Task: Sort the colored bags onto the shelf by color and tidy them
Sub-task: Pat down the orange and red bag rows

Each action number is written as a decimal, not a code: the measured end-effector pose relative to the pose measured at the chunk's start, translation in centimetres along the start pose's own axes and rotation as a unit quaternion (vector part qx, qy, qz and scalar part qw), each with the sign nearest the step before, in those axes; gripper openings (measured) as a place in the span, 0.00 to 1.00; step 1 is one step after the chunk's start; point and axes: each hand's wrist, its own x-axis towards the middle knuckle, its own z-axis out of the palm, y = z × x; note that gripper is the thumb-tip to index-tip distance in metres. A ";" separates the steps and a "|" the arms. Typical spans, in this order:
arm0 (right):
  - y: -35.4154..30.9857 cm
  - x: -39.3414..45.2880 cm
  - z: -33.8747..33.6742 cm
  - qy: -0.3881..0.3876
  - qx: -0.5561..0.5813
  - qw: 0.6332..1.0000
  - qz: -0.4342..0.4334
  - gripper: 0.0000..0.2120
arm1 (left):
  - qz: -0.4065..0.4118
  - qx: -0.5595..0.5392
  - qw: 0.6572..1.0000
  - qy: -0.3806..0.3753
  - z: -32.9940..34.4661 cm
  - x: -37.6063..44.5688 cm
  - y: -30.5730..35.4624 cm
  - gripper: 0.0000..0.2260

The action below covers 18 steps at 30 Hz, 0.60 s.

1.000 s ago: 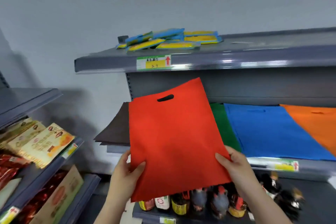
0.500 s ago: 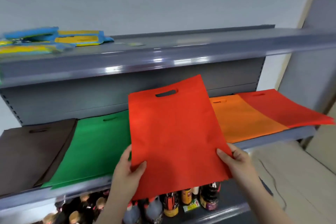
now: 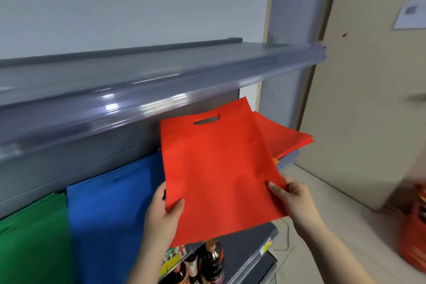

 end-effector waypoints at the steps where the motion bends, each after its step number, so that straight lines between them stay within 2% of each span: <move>1: -0.1 0.7 -0.5 0.010 -0.005 1.000 -0.002 0.08 | 0.006 0.005 1.000 -0.010 0.7 1.0 0.0 0.19; 10: -1.1 7.3 -5.1 0.037 -0.027 0.999 -0.028 0.09 | 0.027 0.022 0.998 -0.047 7.2 7.3 1.2 0.20; 18: -1.3 14.0 -12.2 -0.020 -0.054 0.998 -0.041 0.09 | 0.003 0.021 1.000 -0.007 15.8 9.3 2.0 0.19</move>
